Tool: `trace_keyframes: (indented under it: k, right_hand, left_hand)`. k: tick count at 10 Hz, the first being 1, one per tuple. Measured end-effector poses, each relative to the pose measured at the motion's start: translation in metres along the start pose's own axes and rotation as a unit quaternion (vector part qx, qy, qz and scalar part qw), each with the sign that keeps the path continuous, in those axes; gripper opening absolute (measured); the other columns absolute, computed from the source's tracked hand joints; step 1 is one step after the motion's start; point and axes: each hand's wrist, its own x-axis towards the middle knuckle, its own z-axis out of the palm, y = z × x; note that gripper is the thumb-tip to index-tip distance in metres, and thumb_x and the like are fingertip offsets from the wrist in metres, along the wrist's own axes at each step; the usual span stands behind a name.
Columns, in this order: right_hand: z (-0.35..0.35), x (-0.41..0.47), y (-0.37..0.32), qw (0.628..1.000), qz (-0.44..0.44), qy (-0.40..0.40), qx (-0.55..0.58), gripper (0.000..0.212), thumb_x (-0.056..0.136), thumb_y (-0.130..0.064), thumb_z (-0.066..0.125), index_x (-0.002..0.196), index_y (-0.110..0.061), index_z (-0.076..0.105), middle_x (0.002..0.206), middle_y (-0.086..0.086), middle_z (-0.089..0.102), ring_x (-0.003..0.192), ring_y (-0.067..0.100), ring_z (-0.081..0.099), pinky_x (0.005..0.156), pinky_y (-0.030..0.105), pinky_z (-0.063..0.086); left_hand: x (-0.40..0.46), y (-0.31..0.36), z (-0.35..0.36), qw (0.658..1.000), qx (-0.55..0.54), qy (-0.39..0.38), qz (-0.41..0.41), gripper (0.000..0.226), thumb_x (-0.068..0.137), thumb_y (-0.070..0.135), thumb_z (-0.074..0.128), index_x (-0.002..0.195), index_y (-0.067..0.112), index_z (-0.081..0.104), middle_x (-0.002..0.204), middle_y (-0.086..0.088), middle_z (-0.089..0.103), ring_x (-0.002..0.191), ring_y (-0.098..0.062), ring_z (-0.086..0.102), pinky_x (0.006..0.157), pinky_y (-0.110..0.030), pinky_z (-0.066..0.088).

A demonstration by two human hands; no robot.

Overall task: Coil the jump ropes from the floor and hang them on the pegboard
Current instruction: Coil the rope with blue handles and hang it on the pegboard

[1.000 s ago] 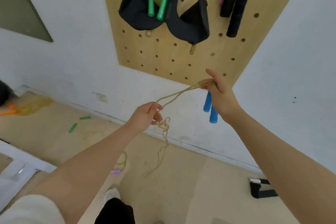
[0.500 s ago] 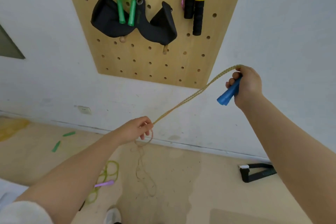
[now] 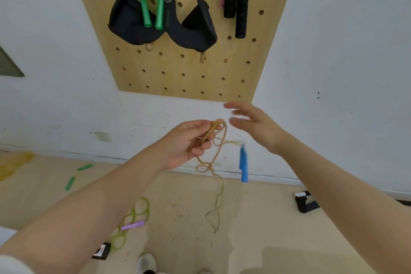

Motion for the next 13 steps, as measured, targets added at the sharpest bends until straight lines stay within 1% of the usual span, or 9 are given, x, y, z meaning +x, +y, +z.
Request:
trace_keyframes:
  k: [2,4,6,7,8,9,11,12,13]
  right_hand:
    - [0.013,0.003,-0.010,0.989,-0.132,-0.019,-0.069,0.020,0.087,-0.006,0.061,0.104,-0.017,0.062,0.096,-0.011,0.062,0.084,-0.001,0.059,0.078,0.015,0.047]
    - [0.018,0.011,-0.001,0.991,-0.100,0.015,-0.085,0.011,0.088,-0.008,0.061,0.096,-0.009,0.069,0.091,0.000,0.058,0.080,0.010,0.059,0.059,0.029,0.057]
    - [0.011,0.007,0.001,0.979,-0.083,-0.101,0.154,0.019,0.088,-0.005,0.058,0.103,-0.003,0.069,0.097,0.006,0.071,0.099,0.017,0.065,0.090,0.026,0.048]
    - [-0.001,0.011,0.005,0.951,-0.012,-0.028,0.306,0.013,0.087,-0.016,0.057,0.092,-0.008,0.067,0.090,0.004,0.071,0.094,0.019,0.066,0.091,0.030,0.052]
    - [-0.015,0.019,0.013,0.880,0.119,0.125,0.442,0.020,0.096,-0.011,0.045,0.078,-0.011,0.052,0.051,-0.003,0.043,0.046,0.012,0.044,0.050,0.019,0.045]
    - [-0.030,0.021,0.025,0.790,0.203,0.156,0.557,0.028,0.099,-0.012,0.032,0.073,-0.015,0.041,0.044,-0.007,0.023,0.032,0.008,0.019,0.035,0.017,0.014]
    - [-0.052,0.019,0.020,0.639,0.024,0.137,0.757,0.031,0.100,-0.014,0.034,0.095,-0.018,0.065,0.047,-0.005,0.034,0.037,0.008,0.012,0.033,0.014,0.011]
    - [-0.069,0.017,0.016,0.606,-0.066,0.122,0.783,0.029,0.101,-0.020,0.037,0.106,-0.023,0.066,0.063,-0.006,0.061,0.034,0.007,0.025,0.031,0.012,0.024]
    - [-0.081,0.017,0.011,0.601,-0.119,0.088,0.786,0.025,0.100,-0.022,0.038,0.109,-0.027,0.061,0.092,-0.002,0.073,0.033,0.008,0.031,0.032,0.015,0.033]
  left_hand:
    - [0.000,0.008,0.008,0.999,0.034,-0.006,-0.014,0.026,0.095,0.008,0.043,0.115,0.006,0.058,0.103,-0.005,0.058,0.044,-0.006,0.039,0.037,-0.013,0.026]
    - [0.002,0.018,0.000,0.979,0.186,0.067,-0.047,0.020,0.094,0.025,0.052,0.091,0.008,0.061,0.063,0.002,0.040,0.041,-0.007,0.020,0.041,-0.017,0.013]
    - [-0.001,0.019,-0.003,0.978,0.201,0.050,0.000,0.028,0.095,0.027,0.050,0.072,0.012,0.055,0.054,0.005,0.025,0.041,-0.007,0.017,0.037,-0.015,0.016]
    - [0.001,0.015,-0.016,0.994,0.026,0.102,0.016,0.030,0.099,0.024,0.041,0.071,0.014,0.049,0.046,0.009,0.024,0.035,-0.005,0.020,0.036,-0.016,0.014]
    - [0.009,0.007,-0.038,0.948,-0.207,0.230,0.067,0.028,0.100,0.020,0.036,0.076,0.014,0.048,0.041,0.008,0.025,0.031,-0.005,0.023,0.032,-0.015,0.017]
    - [0.020,-0.006,-0.053,0.901,-0.268,0.331,0.084,0.025,0.099,0.013,0.033,0.080,0.015,0.048,0.039,0.008,0.024,0.030,-0.006,0.023,0.030,-0.016,0.018]
    - [0.025,-0.030,-0.074,0.867,-0.228,0.441,0.040,0.035,0.094,0.001,0.015,0.071,0.017,0.035,0.063,0.003,0.018,0.035,-0.005,0.023,0.037,-0.016,0.013]
    - [0.016,-0.038,-0.091,0.857,-0.132,0.496,-0.039,0.032,0.095,0.003,0.028,0.113,-0.008,0.052,0.064,0.000,0.029,0.049,-0.010,0.031,0.047,-0.020,0.026]
    - [0.022,-0.059,-0.117,0.860,-0.045,0.505,-0.060,0.044,0.094,0.000,0.032,0.136,-0.012,0.033,0.064,-0.006,0.036,0.051,-0.013,0.033,0.047,-0.020,0.030]
